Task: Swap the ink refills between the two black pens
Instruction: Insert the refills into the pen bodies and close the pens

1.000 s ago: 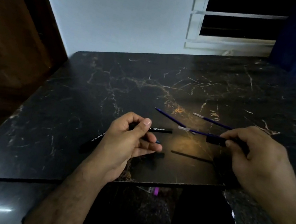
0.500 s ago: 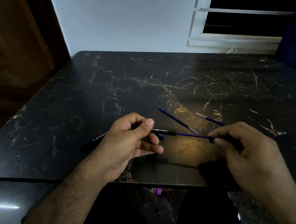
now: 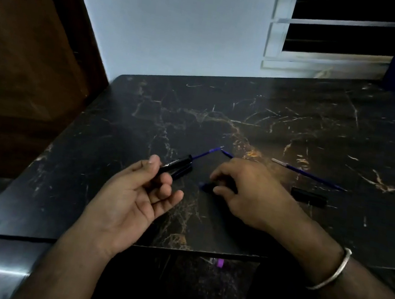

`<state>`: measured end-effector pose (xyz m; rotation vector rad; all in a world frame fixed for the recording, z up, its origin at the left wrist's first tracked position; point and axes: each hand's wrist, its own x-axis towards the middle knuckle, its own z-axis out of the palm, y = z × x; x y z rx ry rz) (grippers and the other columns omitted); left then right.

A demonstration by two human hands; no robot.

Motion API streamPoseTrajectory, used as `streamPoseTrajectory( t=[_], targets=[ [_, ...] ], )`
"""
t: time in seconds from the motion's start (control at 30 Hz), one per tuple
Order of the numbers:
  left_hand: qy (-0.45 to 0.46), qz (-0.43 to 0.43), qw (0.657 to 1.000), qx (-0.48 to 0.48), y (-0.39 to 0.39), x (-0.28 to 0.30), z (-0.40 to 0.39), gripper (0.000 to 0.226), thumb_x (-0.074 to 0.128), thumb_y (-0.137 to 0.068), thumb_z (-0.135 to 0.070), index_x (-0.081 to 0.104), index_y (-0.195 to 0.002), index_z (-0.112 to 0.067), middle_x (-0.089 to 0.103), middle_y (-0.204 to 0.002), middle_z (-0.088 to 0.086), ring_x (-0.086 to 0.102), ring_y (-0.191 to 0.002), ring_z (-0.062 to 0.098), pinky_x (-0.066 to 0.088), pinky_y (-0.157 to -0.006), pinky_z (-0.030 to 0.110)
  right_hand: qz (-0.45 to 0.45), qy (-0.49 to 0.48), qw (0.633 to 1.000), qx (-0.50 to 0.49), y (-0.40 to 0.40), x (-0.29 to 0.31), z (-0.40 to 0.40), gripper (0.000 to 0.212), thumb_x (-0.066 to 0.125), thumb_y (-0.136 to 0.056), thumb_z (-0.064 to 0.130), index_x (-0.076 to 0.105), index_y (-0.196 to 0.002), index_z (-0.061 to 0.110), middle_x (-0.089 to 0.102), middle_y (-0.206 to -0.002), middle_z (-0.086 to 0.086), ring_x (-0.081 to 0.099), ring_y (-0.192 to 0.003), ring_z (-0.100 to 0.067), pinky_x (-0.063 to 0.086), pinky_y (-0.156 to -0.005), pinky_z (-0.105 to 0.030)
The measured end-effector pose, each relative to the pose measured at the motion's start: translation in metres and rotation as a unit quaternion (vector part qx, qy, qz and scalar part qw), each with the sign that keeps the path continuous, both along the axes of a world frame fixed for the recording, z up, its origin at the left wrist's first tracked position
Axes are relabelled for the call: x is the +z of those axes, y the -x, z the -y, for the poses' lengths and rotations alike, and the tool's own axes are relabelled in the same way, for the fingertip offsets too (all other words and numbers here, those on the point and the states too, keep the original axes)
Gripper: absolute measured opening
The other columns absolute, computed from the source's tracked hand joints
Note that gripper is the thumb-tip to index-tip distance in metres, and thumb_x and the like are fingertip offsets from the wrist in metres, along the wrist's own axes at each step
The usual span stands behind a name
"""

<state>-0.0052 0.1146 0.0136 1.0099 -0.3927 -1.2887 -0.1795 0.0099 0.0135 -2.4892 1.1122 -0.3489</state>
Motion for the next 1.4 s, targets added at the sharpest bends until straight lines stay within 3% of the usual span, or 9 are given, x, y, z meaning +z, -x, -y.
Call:
streamPoseTrajectory(
  t=[0.2,0.4,0.63,0.97,1.07,1.13,1.23,1.33,1.4],
  targets=[
    [0.005,0.043,0.999,0.011,-0.003,0.004,0.000,0.014,0.058,-0.093,-0.020,0.061,-0.081,-0.014,0.063,-0.063,0.005,0.060,-0.050,0.011,0.061,-0.060,0.034,0.137,-0.008,0.987,-0.083,0.028,0.002,0.006,0.022,0.065,-0.090,0.023,0.071,-0.108,0.035,0.064,-0.103,0.011,0.061,-0.097,-0.007,0.048,-0.091,-0.027],
    [0.022,0.091,0.996,0.011,0.006,0.007,0.005,0.015,0.056,-0.094,-0.020,0.060,-0.082,-0.012,0.063,-0.065,0.006,0.062,-0.052,0.013,0.061,-0.061,0.034,0.241,0.076,0.960,-0.119,0.065,0.023,-0.003,0.030,0.067,-0.087,0.011,0.067,-0.094,0.040,0.060,-0.101,0.020,0.056,-0.096,0.009,0.039,-0.076,0.001],
    [0.040,0.126,0.990,-0.039,0.036,0.009,0.010,0.012,0.056,-0.094,-0.019,0.058,-0.089,-0.009,0.065,-0.065,0.008,0.063,-0.054,0.016,0.063,-0.070,0.039,0.256,0.163,0.953,-0.023,0.049,0.013,-0.019,0.025,0.069,-0.083,0.005,0.075,-0.103,0.020,0.065,-0.098,0.007,0.063,-0.091,-0.005,0.051,-0.078,-0.017],
    [0.046,0.178,0.982,-0.051,0.042,0.003,0.009,0.014,0.055,-0.095,-0.020,0.056,-0.087,-0.009,0.066,-0.066,0.008,0.065,-0.057,0.018,0.062,-0.079,0.042,0.303,-0.043,0.952,0.002,0.054,0.018,-0.022,0.021,0.065,-0.090,0.013,0.073,-0.105,0.026,0.070,-0.078,0.003,0.066,-0.070,-0.011,0.051,-0.064,-0.021],
    [0.053,0.194,0.977,-0.063,0.044,0.004,0.009,0.014,0.054,-0.096,-0.019,0.055,-0.087,-0.009,0.067,-0.067,0.009,0.067,-0.059,0.021,0.061,-0.082,0.045,0.319,-0.179,0.929,-0.059,0.053,0.023,-0.022,0.016,0.056,-0.092,0.035,0.059,-0.107,0.031,0.070,-0.065,-0.004,0.063,-0.054,-0.015,0.052,-0.052,-0.026],
    [0.054,0.189,0.978,-0.062,0.044,0.004,0.010,0.014,0.055,-0.095,-0.020,0.056,-0.085,-0.010,0.067,-0.068,0.010,0.067,-0.060,0.022,0.061,-0.082,0.045,0.304,-0.225,0.923,-0.075,0.055,0.026,-0.020,0.040,0.051,-0.079,0.057,0.055,-0.107,0.028,0.070,-0.063,-0.005,0.063,-0.054,-0.017,0.052,-0.050,-0.028],
    [0.054,0.175,0.982,-0.053,0.040,0.005,0.013,0.015,0.057,-0.093,-0.020,0.057,-0.082,-0.011,0.067,-0.067,0.010,0.066,-0.059,0.021,0.060,-0.082,0.046,0.316,-0.189,0.929,-0.042,0.063,0.027,-0.017,0.051,0.069,-0.070,0.048,0.056,-0.113,0.024,0.071,-0.085,-0.008,0.070,-0.075,-0.015,0.058,-0.066,-0.030],
    [0.056,0.188,0.979,-0.059,0.038,0.005,0.014,0.014,0.056,-0.095,-0.020,0.056,-0.084,-0.011,0.067,-0.068,0.009,0.066,-0.059,0.021,0.059,-0.085,0.049,0.313,-0.176,0.933,-0.019,0.061,0.024,-0.022,0.013,0.068,-0.085,0.020,0.066,-0.095,0.011,0.068,-0.073,-0.012,0.067,-0.063,-0.012,0.056,-0.061,-0.025],
    [0.056,0.194,0.977,-0.063,0.039,0.004,0.013,0.014,0.055,-0.095,-0.020,0.056,-0.084,-0.011,0.067,-0.068,0.009,0.066,-0.059,0.020,0.058,-0.087,0.051,0.275,-0.175,0.944,-0.051,0.058,0.020,-0.021,0.041,0.052,-0.088,0.047,0.068,-0.082,0.010,0.067,-0.062,-0.006,0.065,-0.054,-0.011,0.052,-0.053,-0.021]
  ],
)
